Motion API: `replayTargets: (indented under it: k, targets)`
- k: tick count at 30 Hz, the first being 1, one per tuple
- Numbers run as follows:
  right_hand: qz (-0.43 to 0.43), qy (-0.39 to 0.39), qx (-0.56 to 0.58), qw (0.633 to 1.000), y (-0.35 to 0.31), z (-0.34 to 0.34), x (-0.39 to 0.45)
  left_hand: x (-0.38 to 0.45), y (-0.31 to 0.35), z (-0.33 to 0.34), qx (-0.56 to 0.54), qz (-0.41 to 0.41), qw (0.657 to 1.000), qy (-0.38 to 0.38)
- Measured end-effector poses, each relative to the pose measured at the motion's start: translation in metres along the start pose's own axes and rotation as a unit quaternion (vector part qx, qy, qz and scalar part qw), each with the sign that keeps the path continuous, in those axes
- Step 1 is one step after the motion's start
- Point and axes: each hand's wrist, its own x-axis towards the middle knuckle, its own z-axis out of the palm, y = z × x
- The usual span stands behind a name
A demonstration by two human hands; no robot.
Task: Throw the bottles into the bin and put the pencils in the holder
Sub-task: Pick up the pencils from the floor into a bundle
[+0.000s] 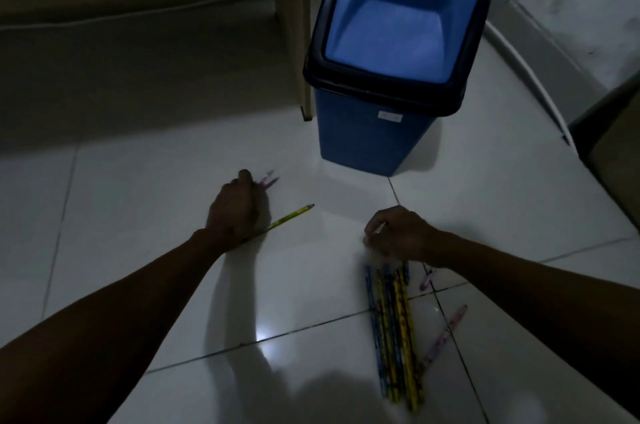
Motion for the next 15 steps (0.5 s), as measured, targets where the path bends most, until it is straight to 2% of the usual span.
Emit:
replayTargets:
  k: [2, 6, 9, 12, 15]
  targets:
    - [-0.002, 0.014, -0.035, 0.999, 0.008, -0.013, -0.006, -0.011, 0.017, 0.003, -0.039, 0.053, 0.997, -0.033]
    - [0.004, 0.028, -0.095, 0.995, 0.025, -0.038, -0.022, -0.026, 0.031, 0.018, 0.043, 0.097, 0.989, -0.099]
    - [0.039, 0.043, -0.127, 0.990, 0.036, -0.052, -0.037, -0.030, 0.034, 0.023, 0.060, 0.093, 0.990, -0.089]
    - [0.107, 0.060, -0.130, 0.984, 0.053, -0.057, -0.046, -0.032, 0.038, 0.024, 0.100, 0.086, 0.988, -0.086]
    - [0.178, 0.096, -0.117, 0.972, 0.071, -0.055, -0.051, -0.036, 0.045, 0.025, 0.088, 0.069, 0.991, -0.075]
